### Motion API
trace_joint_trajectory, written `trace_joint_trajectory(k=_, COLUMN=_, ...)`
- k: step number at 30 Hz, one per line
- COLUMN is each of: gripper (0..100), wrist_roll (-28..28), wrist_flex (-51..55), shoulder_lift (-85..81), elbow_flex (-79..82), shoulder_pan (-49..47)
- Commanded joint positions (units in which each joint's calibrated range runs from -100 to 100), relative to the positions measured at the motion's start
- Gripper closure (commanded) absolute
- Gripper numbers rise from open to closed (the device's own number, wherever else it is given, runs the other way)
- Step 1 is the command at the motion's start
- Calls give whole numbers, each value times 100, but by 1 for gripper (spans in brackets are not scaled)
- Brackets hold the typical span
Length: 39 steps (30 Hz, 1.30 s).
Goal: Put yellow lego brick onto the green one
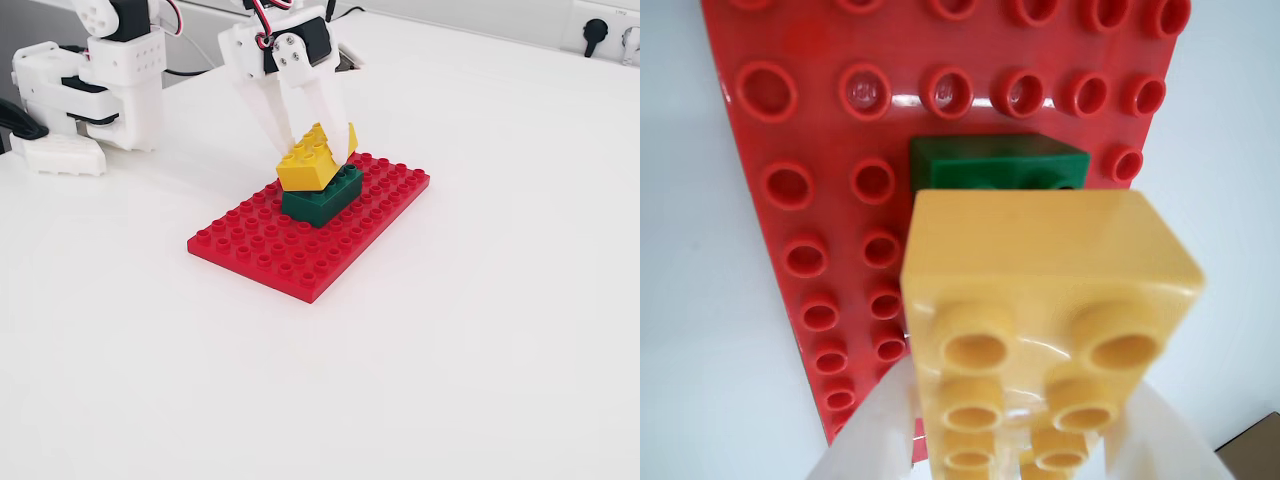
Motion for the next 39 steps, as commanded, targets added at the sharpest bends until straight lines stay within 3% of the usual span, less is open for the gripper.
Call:
trace_joint_trajectory(k=1, gripper=92, wrist_roll=-37, wrist_flex=-47, shoulder_lift=-61, elbow_flex=-118, shoulder_pan=-99)
trace_joint_trajectory(k=27, gripper=92, wrist_roll=-22, wrist_flex=-56, shoulder_lift=-61, elbow_flex=-73, shoulder_pan=-99)
trace_joint_trajectory(k=33, gripper=85, wrist_roll=-1, wrist_flex=-56, shoulder_lift=-70, elbow_flex=-28, shoulder_pan=-92)
trace_joint_trajectory(k=39, gripper=84, wrist_roll=4, wrist_flex=-56, shoulder_lift=-86, elbow_flex=-28, shoulder_pan=-92)
